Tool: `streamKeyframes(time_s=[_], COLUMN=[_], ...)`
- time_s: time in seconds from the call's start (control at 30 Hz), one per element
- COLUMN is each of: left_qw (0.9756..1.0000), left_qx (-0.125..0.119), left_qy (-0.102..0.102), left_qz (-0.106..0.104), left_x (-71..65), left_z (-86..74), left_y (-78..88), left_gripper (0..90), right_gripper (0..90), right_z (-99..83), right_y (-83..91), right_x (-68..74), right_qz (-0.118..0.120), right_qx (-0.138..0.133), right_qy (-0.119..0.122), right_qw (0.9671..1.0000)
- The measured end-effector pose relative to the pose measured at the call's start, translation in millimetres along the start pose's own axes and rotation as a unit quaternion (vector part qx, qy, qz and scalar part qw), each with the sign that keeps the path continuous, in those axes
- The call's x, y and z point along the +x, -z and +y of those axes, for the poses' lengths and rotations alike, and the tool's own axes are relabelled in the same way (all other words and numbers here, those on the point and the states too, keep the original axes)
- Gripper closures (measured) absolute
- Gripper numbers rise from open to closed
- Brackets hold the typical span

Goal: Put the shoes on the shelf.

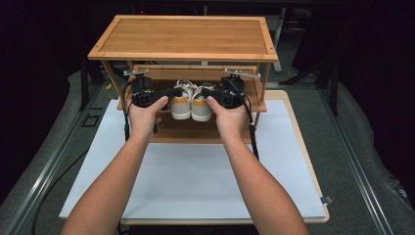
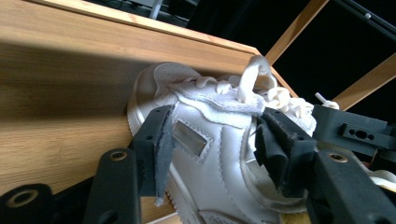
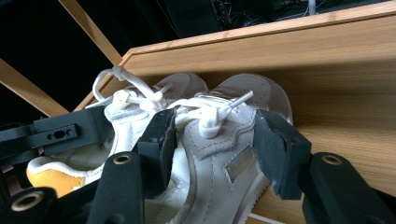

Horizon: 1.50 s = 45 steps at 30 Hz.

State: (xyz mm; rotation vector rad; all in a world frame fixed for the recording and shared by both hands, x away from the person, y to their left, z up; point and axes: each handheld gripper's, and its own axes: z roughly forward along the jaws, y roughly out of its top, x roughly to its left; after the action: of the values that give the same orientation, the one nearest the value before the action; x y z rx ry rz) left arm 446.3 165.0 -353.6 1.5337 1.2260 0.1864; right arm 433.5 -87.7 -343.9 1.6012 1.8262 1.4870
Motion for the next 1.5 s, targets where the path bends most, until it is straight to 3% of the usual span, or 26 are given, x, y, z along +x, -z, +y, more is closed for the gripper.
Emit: streamKeyframes(time_s=[0.6, 1.0, 1.2, 1.3, 1.5], left_qw=[0.9998, 0.9996, 0.9992, 0.9989, 0.9992], left_qx=[-0.017, -0.028, -0.028, -0.026, -0.026], left_qy=[-0.003, -0.007, -0.024, -0.034, -0.028], left_qz=[-0.006, -0.001, 0.012, 0.016, 0.014], left_x=[-3.9, -4.9, -5.8, -6.4, 0.6], left_z=[3.2, 4.2, 4.2, 3.0, -4.9], left_y=[12.0, 21.1, 29.9, 36.0, 38.5], left_gripper=[43.5, 50.6, 54.8, 58.7, 68.0], right_gripper=[49.5, 50.8, 58.4, 66.6, 78.9], right_z=[-0.3, 0.0, 0.0, -1.7, -9.2], right_y=[5.2, 13.7, 21.1, 30.0, 34.1], right_x=[2.0, -2.5, -4.4, -5.2, -12.8], right_qz=[0.003, 0.006, 0.004, -0.007, -0.011], right_qx=[-0.007, -0.018, -0.028, -0.045, -0.036], right_qy=[0.005, -0.001, 0.006, 0.017, 0.023], right_qw=[1.0, 0.9998, 0.9996, 0.9988, 0.999])
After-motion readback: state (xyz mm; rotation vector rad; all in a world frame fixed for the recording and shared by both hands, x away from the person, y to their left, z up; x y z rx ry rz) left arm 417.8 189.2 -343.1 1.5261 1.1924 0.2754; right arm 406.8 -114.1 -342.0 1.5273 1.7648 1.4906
